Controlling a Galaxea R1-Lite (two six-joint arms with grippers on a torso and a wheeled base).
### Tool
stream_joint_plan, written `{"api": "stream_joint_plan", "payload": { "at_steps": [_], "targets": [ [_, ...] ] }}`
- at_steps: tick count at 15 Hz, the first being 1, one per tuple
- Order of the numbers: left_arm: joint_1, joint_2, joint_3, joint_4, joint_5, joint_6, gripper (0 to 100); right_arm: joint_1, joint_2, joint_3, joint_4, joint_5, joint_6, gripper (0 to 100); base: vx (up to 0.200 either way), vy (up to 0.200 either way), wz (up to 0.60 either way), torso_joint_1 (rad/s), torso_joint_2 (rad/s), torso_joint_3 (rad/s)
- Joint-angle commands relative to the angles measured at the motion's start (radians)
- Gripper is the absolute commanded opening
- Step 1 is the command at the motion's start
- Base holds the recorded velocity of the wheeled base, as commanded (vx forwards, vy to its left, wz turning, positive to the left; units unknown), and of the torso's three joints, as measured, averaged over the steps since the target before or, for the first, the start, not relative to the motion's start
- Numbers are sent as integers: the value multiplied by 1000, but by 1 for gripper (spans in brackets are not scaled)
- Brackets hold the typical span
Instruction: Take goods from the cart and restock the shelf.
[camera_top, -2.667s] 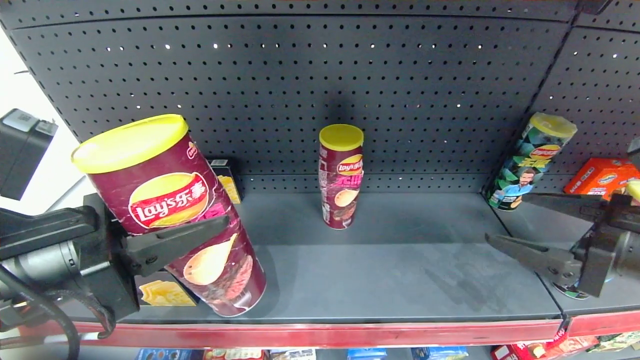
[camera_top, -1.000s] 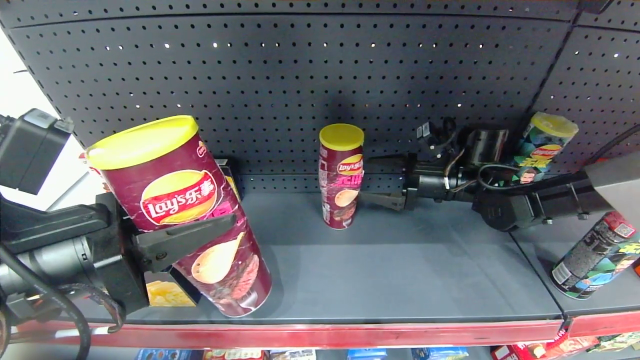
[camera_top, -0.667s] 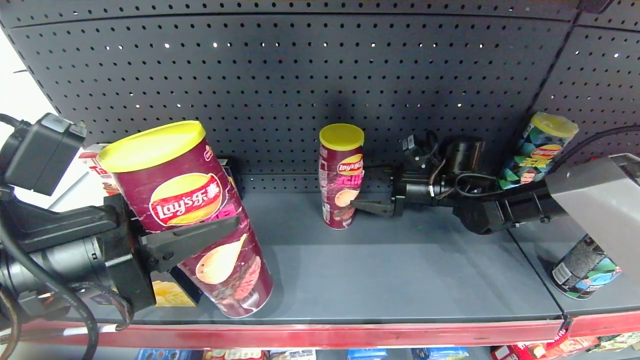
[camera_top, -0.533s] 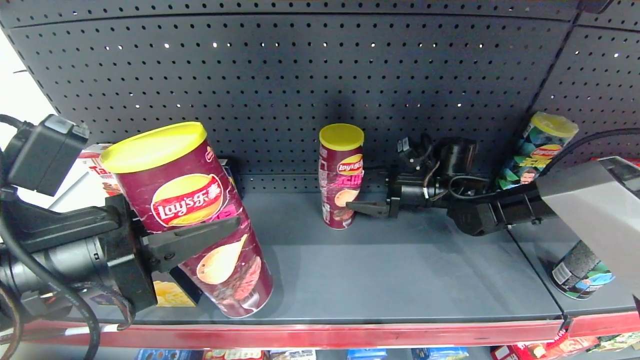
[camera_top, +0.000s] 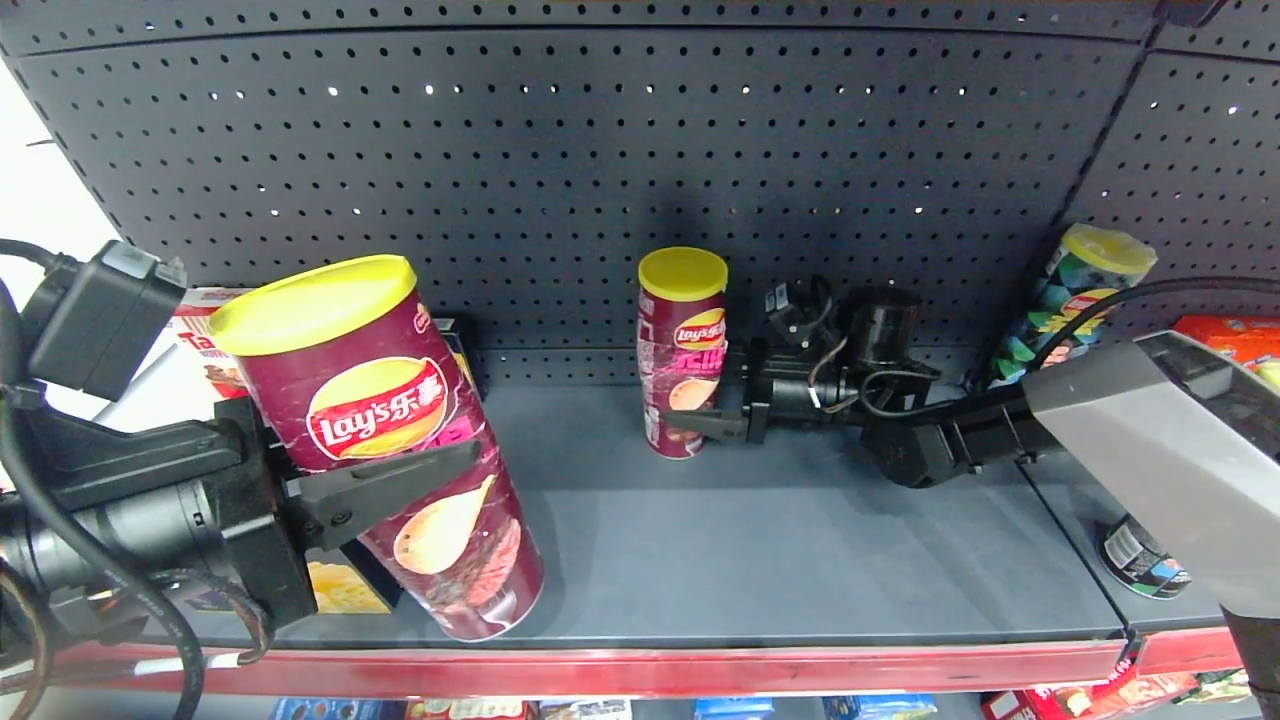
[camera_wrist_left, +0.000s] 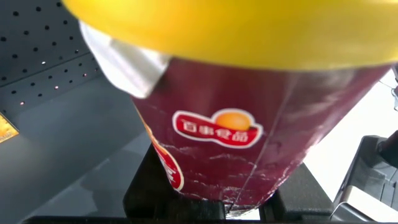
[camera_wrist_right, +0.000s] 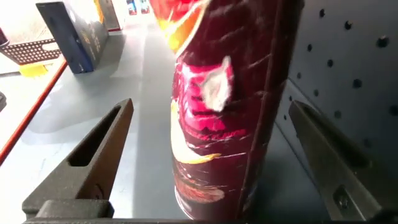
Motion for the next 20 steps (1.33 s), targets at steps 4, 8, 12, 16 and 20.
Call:
{"api": "stream_joint_plan", "payload": {
  "at_steps": [4, 8, 12, 16, 20],
  "targets": [
    [3, 0, 8, -1, 0, 0, 0, 0, 4, 0, -4, -3, -2, 0, 0, 0, 0, 0, 0, 0],
    [3, 0, 8, -1, 2, 0, 0, 6, 15, 6, -30, -7, 4, 0, 0, 0, 0, 0, 0, 0],
    [4, -2, 8, -1, 2, 0, 0, 9, -5, 41, -44, -41, 5, 0, 0, 0, 0, 0, 0, 0],
    [16, -9, 17, -1, 2, 0, 0, 31, -111, 170, -98, -138, 9, 0, 0, 0, 0, 0, 0, 0],
    [16, -17, 19, -1, 2, 0, 0, 55, -275, 409, -231, -219, 47, 0, 0, 0, 0, 0, 0, 0]
  ]
}}
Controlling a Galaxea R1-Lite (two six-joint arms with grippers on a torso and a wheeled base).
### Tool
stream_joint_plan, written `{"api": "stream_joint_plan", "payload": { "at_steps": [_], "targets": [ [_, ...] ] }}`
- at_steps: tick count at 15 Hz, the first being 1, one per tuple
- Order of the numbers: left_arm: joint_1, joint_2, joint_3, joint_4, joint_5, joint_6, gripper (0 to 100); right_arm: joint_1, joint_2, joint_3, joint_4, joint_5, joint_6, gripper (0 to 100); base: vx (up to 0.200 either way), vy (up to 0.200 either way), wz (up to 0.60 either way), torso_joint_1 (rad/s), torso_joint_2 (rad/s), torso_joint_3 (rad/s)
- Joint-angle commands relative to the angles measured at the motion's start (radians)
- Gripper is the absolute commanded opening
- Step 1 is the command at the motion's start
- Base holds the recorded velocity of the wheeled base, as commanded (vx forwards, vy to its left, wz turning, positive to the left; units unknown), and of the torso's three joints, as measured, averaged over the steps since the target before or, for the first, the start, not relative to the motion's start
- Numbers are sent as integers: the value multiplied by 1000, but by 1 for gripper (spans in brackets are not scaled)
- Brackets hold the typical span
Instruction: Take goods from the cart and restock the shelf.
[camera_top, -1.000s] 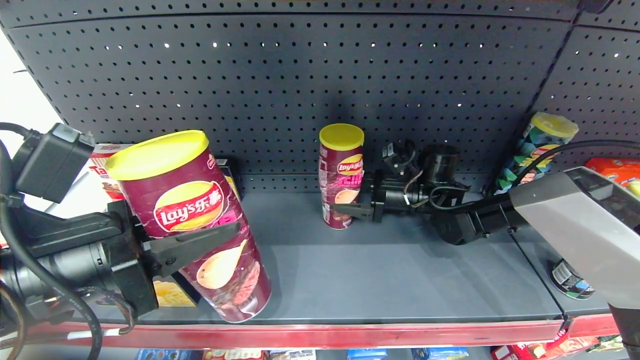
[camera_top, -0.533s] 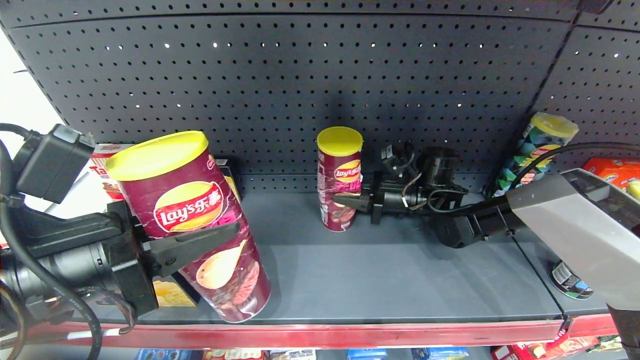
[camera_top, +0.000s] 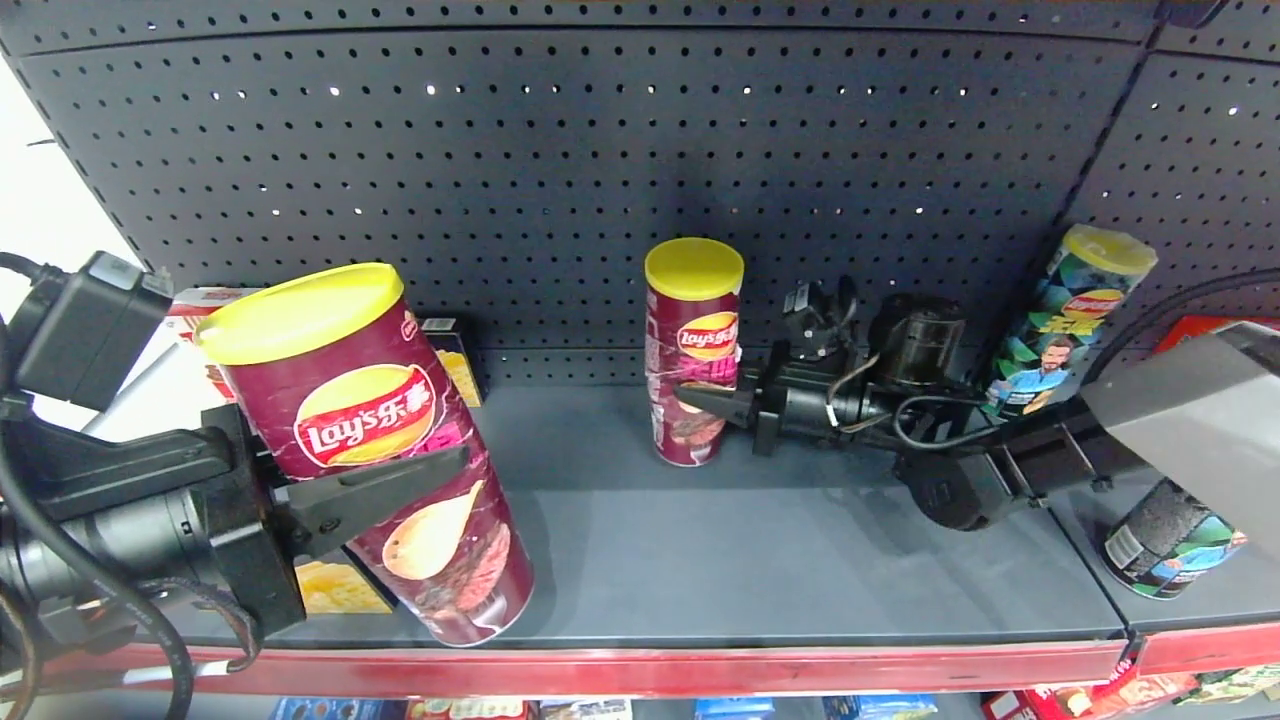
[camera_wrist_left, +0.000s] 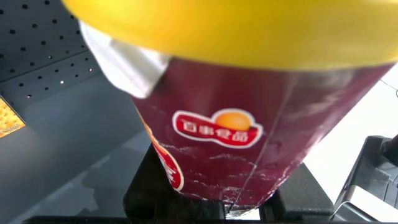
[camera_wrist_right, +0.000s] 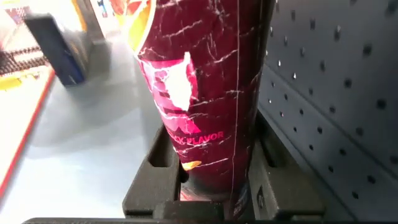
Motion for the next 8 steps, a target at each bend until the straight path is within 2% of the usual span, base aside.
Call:
{"api": "stream_joint_plan", "payload": {
  "at_steps": [1, 2, 8],
  "targets": [
    [2, -3, 0, -1, 0, 0, 0, 27, -151, 177, -94, -58, 21, 0, 0, 0, 0, 0, 0, 0],
    [2, -3, 0, 1, 0, 0, 0, 35, -200, 280, -159, -87, 25, 0, 0, 0, 0, 0, 0, 0],
    [3, -1, 0, 1, 3, 0, 0, 52, -352, 685, -408, -159, 24, 0, 0, 0, 0, 0, 0, 0]
  ]
}}
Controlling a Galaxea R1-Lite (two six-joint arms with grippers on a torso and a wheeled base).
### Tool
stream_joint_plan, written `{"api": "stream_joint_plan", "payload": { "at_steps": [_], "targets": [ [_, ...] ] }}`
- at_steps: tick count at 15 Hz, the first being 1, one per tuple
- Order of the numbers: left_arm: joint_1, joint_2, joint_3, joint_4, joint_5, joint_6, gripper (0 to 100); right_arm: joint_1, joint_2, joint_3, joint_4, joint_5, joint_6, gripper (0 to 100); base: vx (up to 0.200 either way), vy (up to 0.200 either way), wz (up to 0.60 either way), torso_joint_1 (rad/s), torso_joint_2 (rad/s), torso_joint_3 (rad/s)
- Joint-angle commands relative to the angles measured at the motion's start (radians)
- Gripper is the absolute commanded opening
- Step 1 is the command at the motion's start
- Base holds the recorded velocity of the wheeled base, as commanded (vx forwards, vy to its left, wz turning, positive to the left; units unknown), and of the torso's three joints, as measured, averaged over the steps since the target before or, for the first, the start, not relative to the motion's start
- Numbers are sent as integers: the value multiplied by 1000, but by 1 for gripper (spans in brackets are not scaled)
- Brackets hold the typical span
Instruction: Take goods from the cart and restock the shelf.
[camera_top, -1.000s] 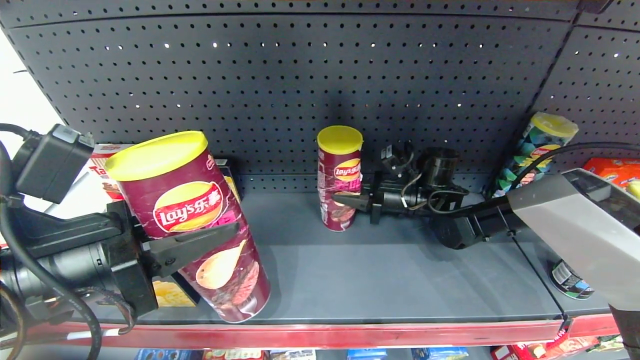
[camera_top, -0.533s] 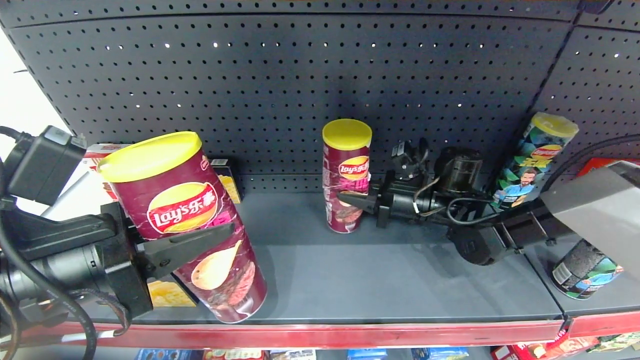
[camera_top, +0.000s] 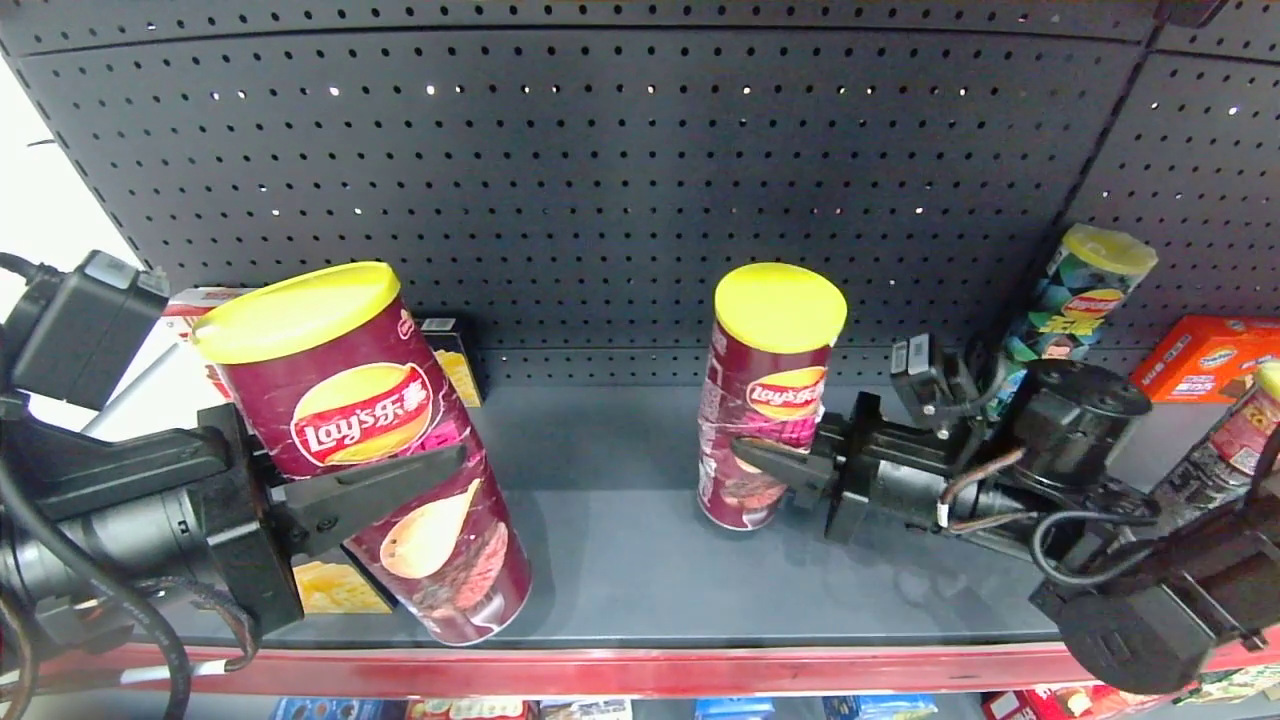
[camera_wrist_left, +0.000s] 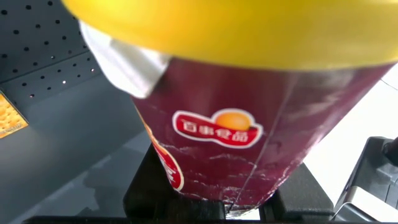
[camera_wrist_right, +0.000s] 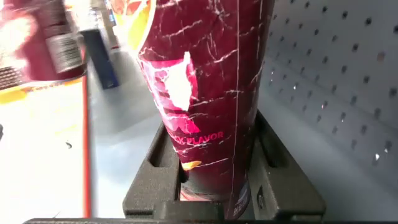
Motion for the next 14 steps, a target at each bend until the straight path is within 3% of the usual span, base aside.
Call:
{"api": "stream_joint_plan", "payload": {
  "at_steps": [1, 5, 14],
  "targets": [
    [0, 1, 0, 0, 1, 0, 0, 7, -101, 154, -64, -25, 0, 0, 0, 0, 0, 0, 0, 0],
    [1, 4, -2, 0, 1, 0, 0, -5, -83, 283, -169, -31, 3, 0, 0, 0, 0, 0, 0, 0],
    [35, -1, 0, 0, -3, 0, 0, -10, 81, 255, -193, -32, 1, 0, 0, 0, 0, 0, 0, 0]
  ]
}}
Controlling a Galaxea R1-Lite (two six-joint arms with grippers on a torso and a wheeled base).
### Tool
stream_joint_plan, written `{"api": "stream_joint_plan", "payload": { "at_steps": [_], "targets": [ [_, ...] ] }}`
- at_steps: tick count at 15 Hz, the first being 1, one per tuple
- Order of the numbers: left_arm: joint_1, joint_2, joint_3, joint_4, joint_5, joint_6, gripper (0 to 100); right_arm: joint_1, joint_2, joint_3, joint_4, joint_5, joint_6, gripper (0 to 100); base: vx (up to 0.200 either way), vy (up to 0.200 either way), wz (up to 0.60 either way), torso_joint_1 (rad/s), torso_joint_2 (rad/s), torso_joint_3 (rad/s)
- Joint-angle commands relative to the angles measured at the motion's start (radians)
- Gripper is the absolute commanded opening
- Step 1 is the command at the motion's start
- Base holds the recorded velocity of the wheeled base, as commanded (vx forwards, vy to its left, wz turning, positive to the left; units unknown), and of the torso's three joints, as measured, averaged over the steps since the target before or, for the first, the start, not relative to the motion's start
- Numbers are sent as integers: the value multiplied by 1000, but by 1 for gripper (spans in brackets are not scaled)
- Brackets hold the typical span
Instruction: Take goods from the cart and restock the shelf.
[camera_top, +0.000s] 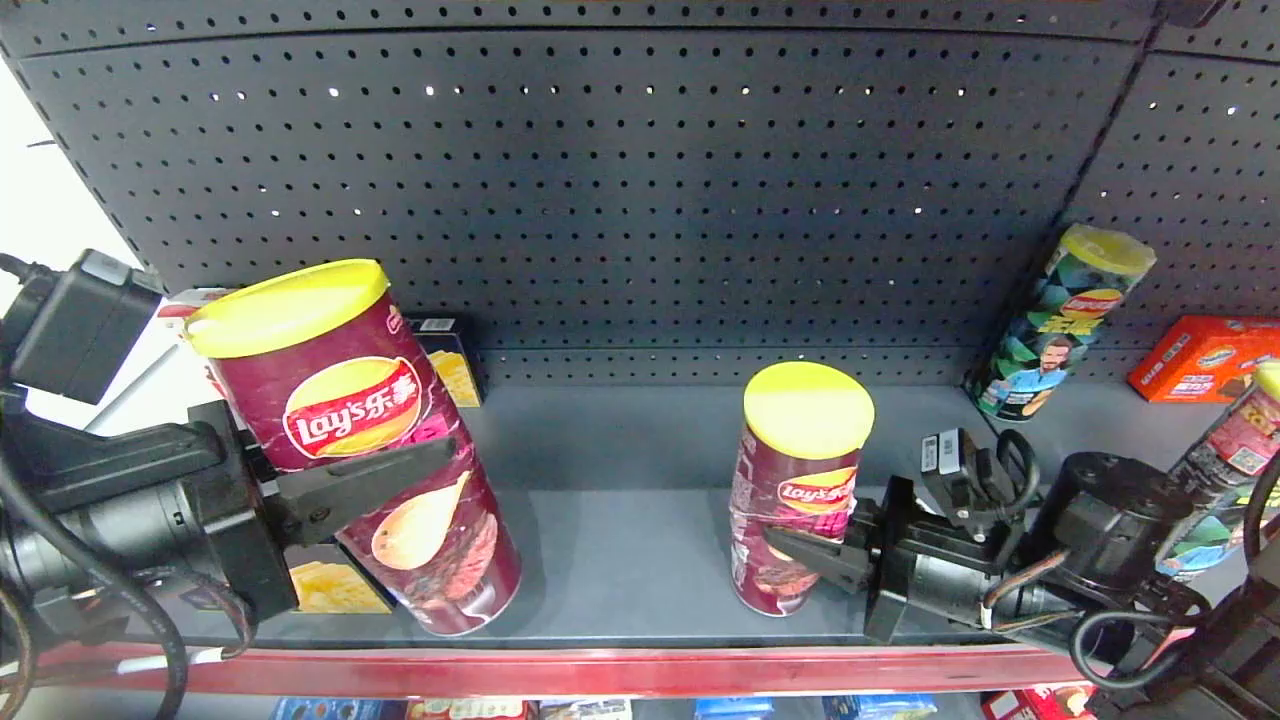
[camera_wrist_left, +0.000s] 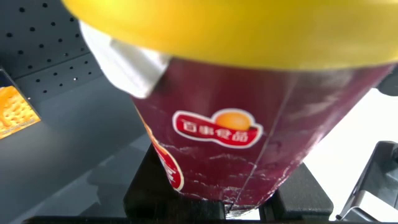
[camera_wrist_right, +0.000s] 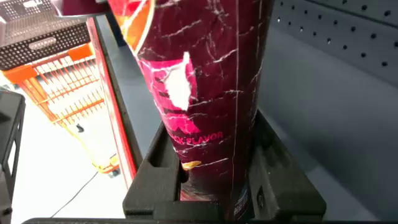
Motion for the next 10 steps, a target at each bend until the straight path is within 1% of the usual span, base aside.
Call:
{"api": "stream_joint_plan", "payload": {
  "at_steps": [1, 2, 3, 8, 10],
  "targets": [
    [1, 0, -1, 0, 0, 0, 0, -6, 43, -20, 2, -1, -1, 0, 0, 0, 0, 0, 0, 0],
    [0, 0, -1, 0, 0, 0, 0, -7, 49, -20, 2, -1, -2, 0, 0, 0, 0, 0, 0, 0],
    [1, 0, 1, 0, 0, 0, 0, -7, 49, -16, 2, -1, -5, 100, 0, 0, 0, 0, 0, 0],
    [1, 0, 1, 0, 0, 0, 0, -21, 6, 1, 2, -16, -10, 100, 0, 0, 0, 0, 0, 0],
    [0, 0, 1, 0, 0, 0, 0, -35, -46, 12, 2, -16, -7, 100, 0, 0, 0, 0, 0, 0]
  ]
}}
